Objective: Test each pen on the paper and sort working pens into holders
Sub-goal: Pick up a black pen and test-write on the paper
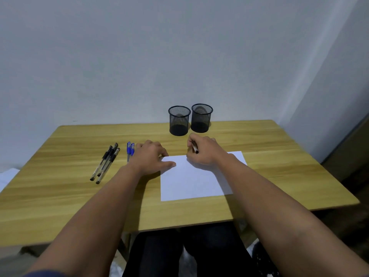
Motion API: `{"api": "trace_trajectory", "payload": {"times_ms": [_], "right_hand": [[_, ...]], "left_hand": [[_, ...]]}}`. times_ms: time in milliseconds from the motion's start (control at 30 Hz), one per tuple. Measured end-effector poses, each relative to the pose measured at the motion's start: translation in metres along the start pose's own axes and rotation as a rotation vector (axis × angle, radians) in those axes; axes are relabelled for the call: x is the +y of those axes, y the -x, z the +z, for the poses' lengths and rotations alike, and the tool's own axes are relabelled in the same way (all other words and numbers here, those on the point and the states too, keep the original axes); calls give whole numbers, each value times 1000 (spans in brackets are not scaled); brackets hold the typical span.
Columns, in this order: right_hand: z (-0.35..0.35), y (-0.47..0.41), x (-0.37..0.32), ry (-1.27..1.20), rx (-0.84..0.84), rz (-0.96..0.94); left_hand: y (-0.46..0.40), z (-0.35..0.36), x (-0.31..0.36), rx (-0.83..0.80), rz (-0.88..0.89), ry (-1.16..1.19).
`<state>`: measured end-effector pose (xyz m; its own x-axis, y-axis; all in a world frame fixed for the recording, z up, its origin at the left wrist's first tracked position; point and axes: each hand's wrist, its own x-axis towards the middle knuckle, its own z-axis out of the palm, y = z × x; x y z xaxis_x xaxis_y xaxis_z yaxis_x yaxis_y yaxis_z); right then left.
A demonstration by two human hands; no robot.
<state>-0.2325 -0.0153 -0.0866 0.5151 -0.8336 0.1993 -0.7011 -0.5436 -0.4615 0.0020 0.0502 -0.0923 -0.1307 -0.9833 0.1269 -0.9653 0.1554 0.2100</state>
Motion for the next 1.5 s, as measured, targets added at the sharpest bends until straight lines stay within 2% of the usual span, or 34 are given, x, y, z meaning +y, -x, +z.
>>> {"api": "trace_trajectory", "payload": {"times_ms": [133,333,433,567,767,900,1000,1200,1333,1500], "right_hand": [[0,9,-2,-21,-39,4],[-4,6,-7,-77,-21,16],[-8,2,-10,-112,-1,12],[-10,0,-11,-151,18,-3],[-11,-2,3,-143,58,73],[-9,1,17,-131,93,147],[-5,1,23,-89,59,165],[12,-6,22,163,132,179],[25,-7,25,24,185,227],[34,1,35,-20,181,226]], "left_hand": [[4,-1,3,4,-34,42],[8,-9,6,91,-119,437],[6,-16,10,128,-132,558],[3,-18,14,172,-132,617],[3,-13,2,141,-177,626],[3,-6,-5,135,-193,528],[0,3,-5,155,-208,402],[-2,21,-10,203,-126,52],[1,26,-17,264,-30,-105],[12,21,-22,188,77,-136]]}}
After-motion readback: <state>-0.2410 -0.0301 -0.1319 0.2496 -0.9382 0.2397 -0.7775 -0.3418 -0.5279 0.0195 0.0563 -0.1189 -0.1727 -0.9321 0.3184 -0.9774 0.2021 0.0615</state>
